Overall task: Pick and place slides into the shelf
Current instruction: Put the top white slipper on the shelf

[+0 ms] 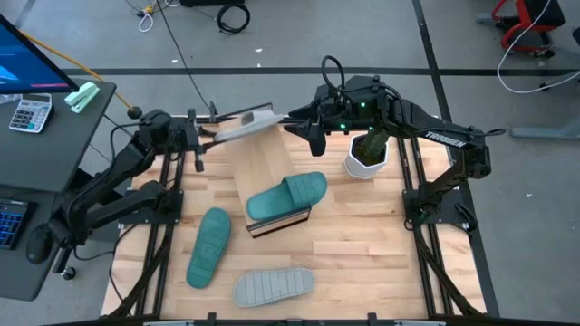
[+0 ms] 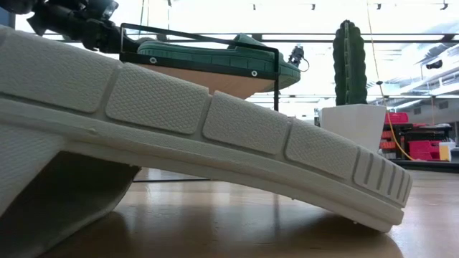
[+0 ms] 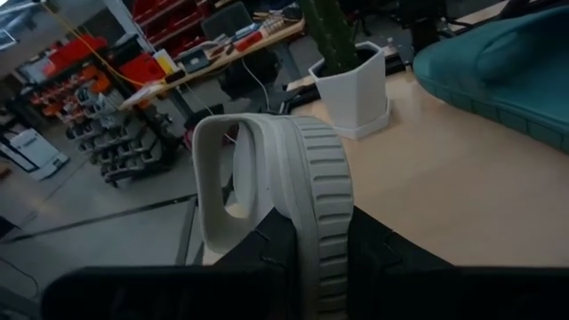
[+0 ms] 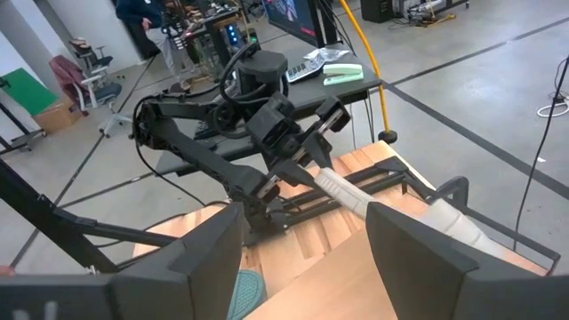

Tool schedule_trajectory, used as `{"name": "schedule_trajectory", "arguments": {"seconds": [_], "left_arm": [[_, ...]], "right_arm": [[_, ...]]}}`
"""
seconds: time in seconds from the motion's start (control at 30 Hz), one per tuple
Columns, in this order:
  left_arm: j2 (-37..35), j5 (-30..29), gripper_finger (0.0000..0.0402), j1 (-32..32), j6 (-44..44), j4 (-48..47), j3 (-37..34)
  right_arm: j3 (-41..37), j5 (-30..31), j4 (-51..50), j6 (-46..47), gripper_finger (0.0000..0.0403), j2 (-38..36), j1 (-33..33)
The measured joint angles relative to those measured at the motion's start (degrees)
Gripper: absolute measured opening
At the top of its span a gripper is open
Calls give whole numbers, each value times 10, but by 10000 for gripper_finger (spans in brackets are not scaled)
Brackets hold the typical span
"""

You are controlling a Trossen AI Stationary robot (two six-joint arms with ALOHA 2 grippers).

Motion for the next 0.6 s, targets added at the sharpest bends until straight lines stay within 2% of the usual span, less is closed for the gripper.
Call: {"name": "schedule_trajectory", "arguments": {"seconds": [0.23, 0.43, 0.6], "left_arm": [[0, -5, 57, 0, -3, -38, 1], [2, -31, 121, 0, -31, -55, 0], [1, -29, 146, 0, -36, -75, 0]], "right_arm": [[0, 0, 0, 1, 244, 0, 0], [0, 0, 0, 4, 244, 0, 0], [0, 0, 0, 4, 244, 0, 0]]}}
